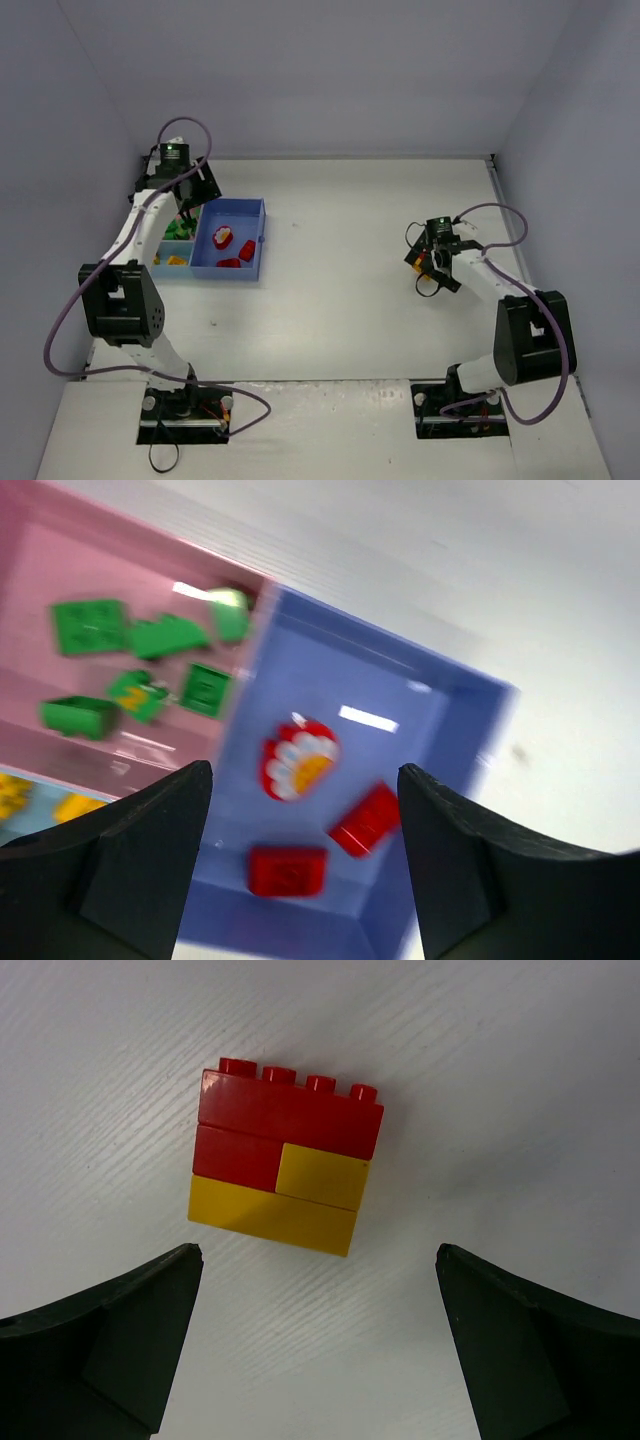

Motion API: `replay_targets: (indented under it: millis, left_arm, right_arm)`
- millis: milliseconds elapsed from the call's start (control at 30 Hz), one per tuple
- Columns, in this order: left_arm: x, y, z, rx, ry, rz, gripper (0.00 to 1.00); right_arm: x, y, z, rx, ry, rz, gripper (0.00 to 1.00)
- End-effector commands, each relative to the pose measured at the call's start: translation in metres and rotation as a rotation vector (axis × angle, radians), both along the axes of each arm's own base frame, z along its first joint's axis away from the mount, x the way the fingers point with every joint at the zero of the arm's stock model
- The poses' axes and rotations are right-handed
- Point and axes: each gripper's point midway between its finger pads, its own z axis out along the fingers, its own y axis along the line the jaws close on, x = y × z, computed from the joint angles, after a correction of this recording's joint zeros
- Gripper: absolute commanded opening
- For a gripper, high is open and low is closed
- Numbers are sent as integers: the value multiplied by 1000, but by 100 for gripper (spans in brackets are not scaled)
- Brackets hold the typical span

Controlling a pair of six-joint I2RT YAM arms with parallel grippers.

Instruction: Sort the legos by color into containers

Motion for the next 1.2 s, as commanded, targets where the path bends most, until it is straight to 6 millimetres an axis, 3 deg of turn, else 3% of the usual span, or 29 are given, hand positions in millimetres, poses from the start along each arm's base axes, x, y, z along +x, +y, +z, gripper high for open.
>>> replay_targets:
  millis: [0,233,500,867,1067,1133,1167]
  left_arm:
    - [-17,-45,37,-41,-73,-106,69]
    - [-43,-85,39,-73,-68,-226,69]
    - [-58,-93,19,-85,-14,-261,69]
    - [-65,-105,15,-103,2,-309,69]
    - [-70,-107,21,-106,-13,-329,69]
    - [-71,-109,26,-108,-25,-344,69]
    - [-71,-112,30,-121,-33,-360,69]
  right_arm:
    - [26,-9,13,-32,-50,-78,100]
    - [40,-9,6,-29,-44,-132,100]
    - [38,-13,-10,-58,-10,-137,97]
    - [39,-14,-23,-71,1,-119,89]
    - [41,-11,-21,-68,-21,-80,66]
    - [47,-4,-13,-74,-55,-19,53]
    - [51,0,-3,-90,-79,44,39]
